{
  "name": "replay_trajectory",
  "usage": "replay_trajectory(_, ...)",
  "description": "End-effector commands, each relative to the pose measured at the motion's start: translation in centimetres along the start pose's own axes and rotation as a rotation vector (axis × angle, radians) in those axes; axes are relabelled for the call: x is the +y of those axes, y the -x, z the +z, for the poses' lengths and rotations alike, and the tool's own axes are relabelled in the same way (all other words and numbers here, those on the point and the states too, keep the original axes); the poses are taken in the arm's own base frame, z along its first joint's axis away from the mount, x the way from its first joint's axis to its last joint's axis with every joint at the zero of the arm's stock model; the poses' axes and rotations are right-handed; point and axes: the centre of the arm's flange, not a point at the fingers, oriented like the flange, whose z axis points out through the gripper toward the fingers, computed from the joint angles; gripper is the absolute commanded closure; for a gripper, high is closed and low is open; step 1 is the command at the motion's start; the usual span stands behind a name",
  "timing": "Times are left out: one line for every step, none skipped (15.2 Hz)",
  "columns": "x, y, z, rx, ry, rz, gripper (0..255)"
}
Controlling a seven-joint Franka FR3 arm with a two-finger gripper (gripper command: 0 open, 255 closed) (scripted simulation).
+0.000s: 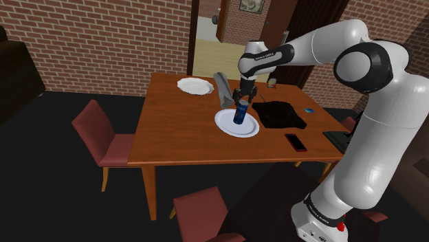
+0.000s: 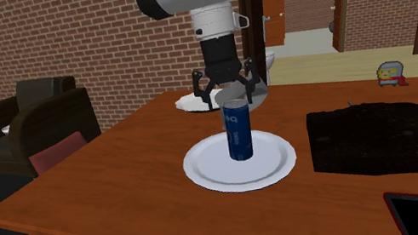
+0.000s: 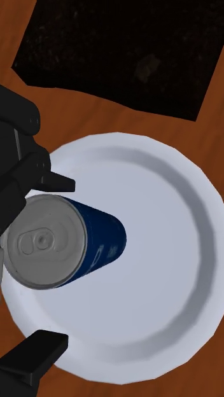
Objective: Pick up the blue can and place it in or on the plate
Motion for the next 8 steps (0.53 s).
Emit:
replay_trajectory(0.0,0.0,-2.4,-0.001,0.000,0.000,0)
replay_trajectory(0.0,0.0,-3.5,-0.001,0.000,0.000,0)
replay_trajectory(0.0,0.0,-3.5,-0.001,0.000,0.000,0)
replay_trajectory(0.0,0.0,-3.5,-0.001,0.000,0.000,0)
replay_trajectory(0.0,0.0,-3.5,-0.001,0.000,0.000,0)
replay_trajectory(0.0,0.0,-3.5,-0.001,0.000,0.000,0)
replay_trajectory(0.0,0.0,-3.5,-0.001,0.000,0.000,0)
replay_trajectory(0.0,0.0,-3.5,-0.001,0.000,0.000,0)
